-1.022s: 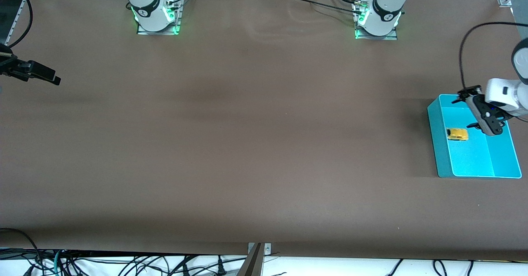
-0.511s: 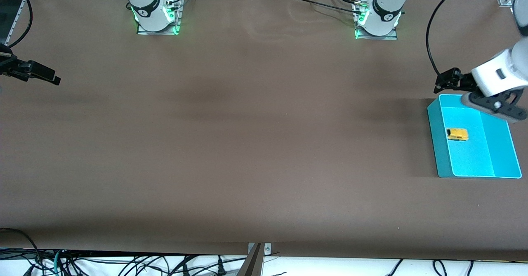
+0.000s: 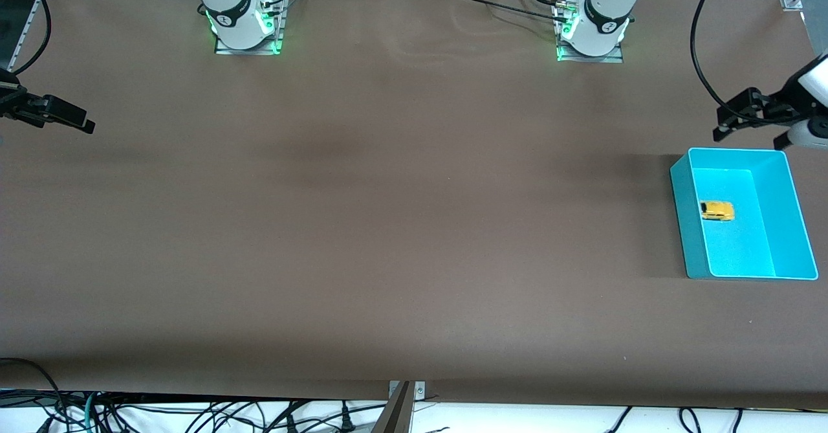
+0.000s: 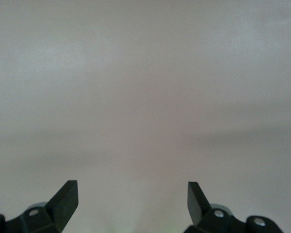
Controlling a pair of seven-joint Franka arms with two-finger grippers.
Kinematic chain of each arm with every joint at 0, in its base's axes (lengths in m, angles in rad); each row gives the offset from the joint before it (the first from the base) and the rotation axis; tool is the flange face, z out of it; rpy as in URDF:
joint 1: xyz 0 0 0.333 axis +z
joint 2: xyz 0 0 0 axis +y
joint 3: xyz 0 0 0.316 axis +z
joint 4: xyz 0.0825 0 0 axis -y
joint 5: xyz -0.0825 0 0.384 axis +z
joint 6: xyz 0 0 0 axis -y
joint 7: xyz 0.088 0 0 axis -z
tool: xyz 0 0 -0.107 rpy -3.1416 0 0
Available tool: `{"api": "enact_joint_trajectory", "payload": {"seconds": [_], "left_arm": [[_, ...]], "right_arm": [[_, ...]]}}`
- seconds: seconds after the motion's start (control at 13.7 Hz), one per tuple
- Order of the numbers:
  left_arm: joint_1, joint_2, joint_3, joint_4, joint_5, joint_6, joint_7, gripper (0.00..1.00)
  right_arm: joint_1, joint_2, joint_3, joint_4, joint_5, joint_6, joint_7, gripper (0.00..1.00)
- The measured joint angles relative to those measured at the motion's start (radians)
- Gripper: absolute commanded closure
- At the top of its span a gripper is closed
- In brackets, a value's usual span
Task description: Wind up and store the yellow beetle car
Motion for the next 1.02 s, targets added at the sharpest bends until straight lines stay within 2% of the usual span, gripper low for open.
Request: {"api": "enact_joint_trajectory", "payload": {"seconds": [0.44,1.02], "left_arm": [[0.000,-0.001,0.005,-0.007,-0.047,-0.089,-0.065,0.00],[0.000,-0.005,0.008,-0.007,-0.050,-0.116,-0.130,0.00]], "right_arm": [[0.000,0.000,0.000,0.000,0.000,0.003,0.000,0.00],[0.019,-0.002,0.010,0.026,0.000,0.006,0.001,0.00]]}}
